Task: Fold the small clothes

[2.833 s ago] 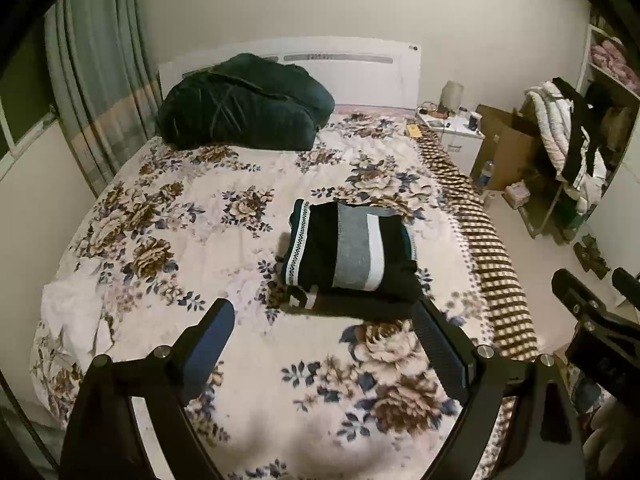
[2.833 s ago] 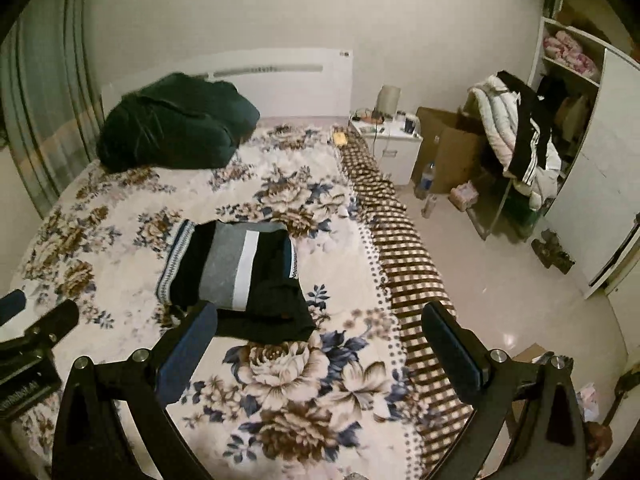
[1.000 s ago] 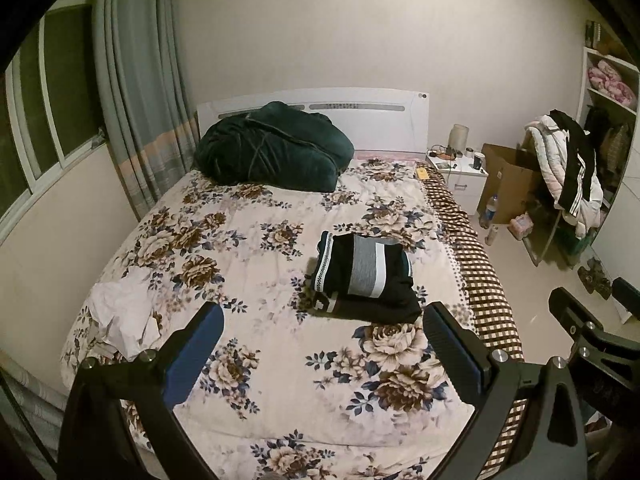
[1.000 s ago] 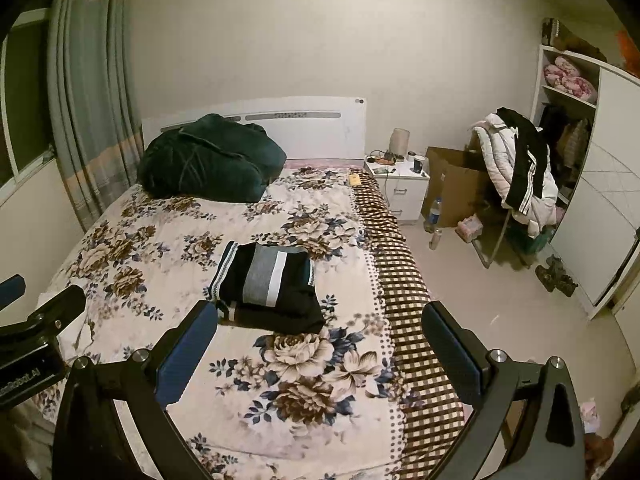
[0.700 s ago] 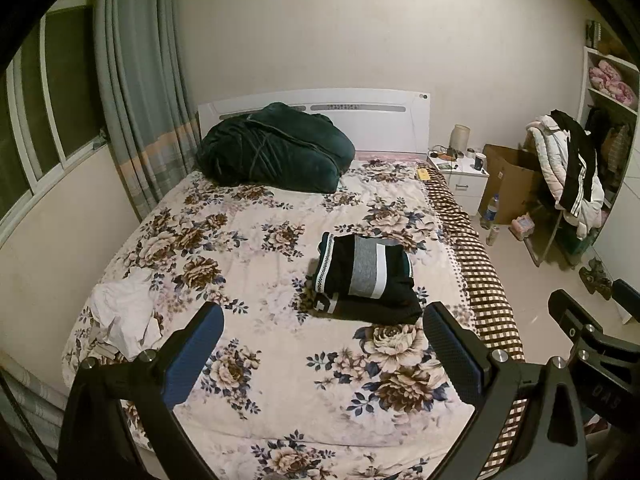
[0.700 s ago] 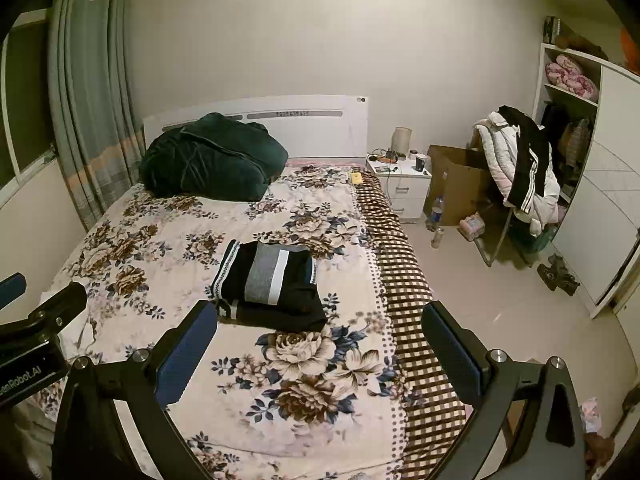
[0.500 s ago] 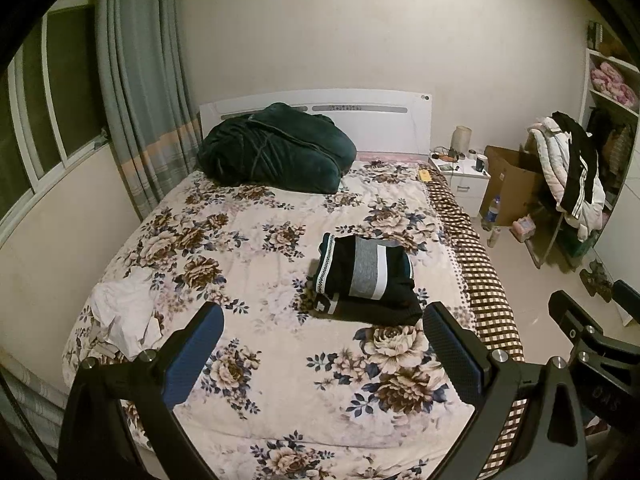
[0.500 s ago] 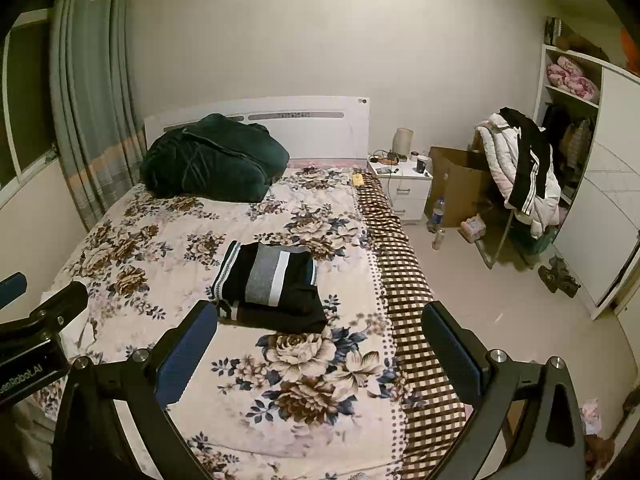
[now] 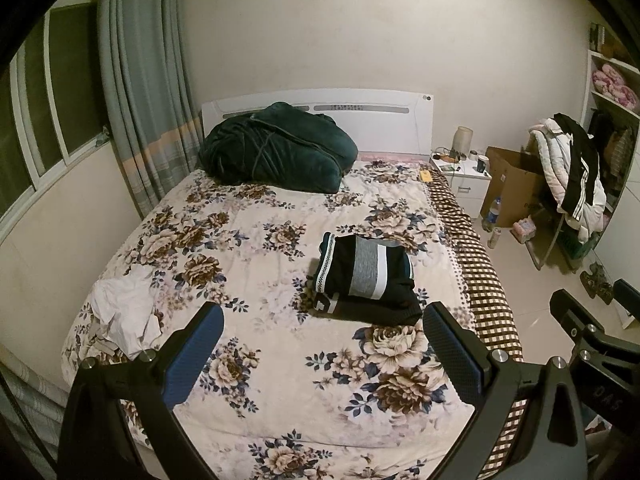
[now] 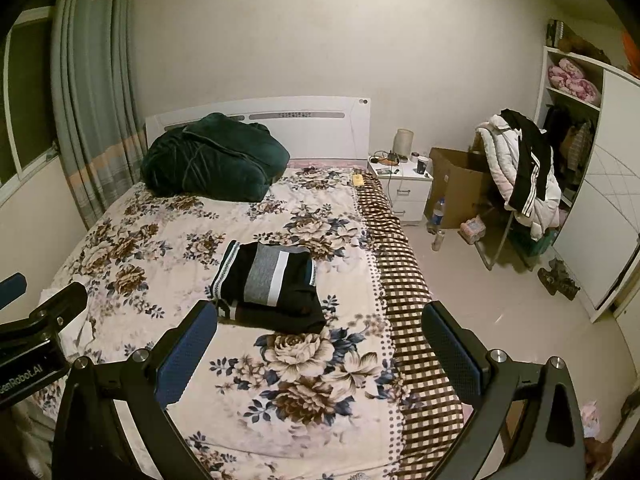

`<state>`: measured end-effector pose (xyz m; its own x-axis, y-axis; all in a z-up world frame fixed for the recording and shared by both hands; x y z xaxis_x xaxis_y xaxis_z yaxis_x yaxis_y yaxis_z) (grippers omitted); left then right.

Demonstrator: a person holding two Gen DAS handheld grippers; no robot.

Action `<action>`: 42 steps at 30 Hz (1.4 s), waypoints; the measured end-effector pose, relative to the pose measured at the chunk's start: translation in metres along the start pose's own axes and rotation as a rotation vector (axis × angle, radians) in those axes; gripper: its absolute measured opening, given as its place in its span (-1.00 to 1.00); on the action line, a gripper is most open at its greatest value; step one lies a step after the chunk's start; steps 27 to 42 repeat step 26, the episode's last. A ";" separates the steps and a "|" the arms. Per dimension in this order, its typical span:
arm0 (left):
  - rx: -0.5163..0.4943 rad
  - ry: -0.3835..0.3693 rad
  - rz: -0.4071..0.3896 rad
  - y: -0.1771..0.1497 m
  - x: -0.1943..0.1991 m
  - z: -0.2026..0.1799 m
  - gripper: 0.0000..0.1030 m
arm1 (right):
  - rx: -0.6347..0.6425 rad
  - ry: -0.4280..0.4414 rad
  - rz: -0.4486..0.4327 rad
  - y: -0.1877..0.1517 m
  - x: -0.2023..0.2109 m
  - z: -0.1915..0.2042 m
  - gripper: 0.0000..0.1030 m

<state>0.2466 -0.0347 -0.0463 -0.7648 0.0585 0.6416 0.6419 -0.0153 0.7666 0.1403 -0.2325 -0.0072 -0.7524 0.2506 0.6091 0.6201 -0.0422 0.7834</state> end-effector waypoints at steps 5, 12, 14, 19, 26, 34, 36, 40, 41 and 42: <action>0.003 0.006 0.001 -0.002 0.000 0.002 0.98 | -0.001 0.000 -0.001 0.000 0.000 0.000 1.00; 0.002 0.007 -0.001 -0.001 0.000 0.003 0.98 | 0.000 0.002 -0.001 0.000 0.000 0.002 1.00; 0.003 0.005 0.000 -0.001 0.000 0.003 0.98 | 0.000 0.001 -0.002 0.000 0.000 0.002 1.00; 0.000 0.002 0.002 -0.001 0.000 0.004 0.98 | 0.000 0.004 -0.002 0.001 0.000 0.002 1.00; 0.009 0.004 -0.004 -0.001 0.000 0.009 0.98 | 0.001 0.004 -0.003 0.001 0.000 0.003 1.00; 0.009 0.004 -0.004 -0.001 0.000 0.009 0.98 | 0.001 0.004 -0.003 0.001 0.000 0.003 1.00; 0.009 0.004 -0.004 -0.001 0.000 0.009 0.98 | 0.001 0.004 -0.003 0.001 0.000 0.003 1.00; 0.009 0.004 -0.004 -0.001 0.000 0.009 0.98 | 0.001 0.004 -0.003 0.001 0.000 0.003 1.00; 0.009 0.004 -0.004 -0.001 0.000 0.009 0.98 | 0.001 0.004 -0.003 0.001 0.000 0.003 1.00; 0.009 0.004 -0.004 -0.001 0.000 0.009 0.98 | 0.001 0.004 -0.003 0.001 0.000 0.003 1.00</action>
Point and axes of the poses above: each gripper's, at about its wrist camera, not at the fingertips, and x roughly against the way its jaws point, z to its left, y to its top, the point moved 6 cm from there along -x, roughly the way its jaws point, and after that the axes turned 5 degrees about x, right-handed, at the moved point
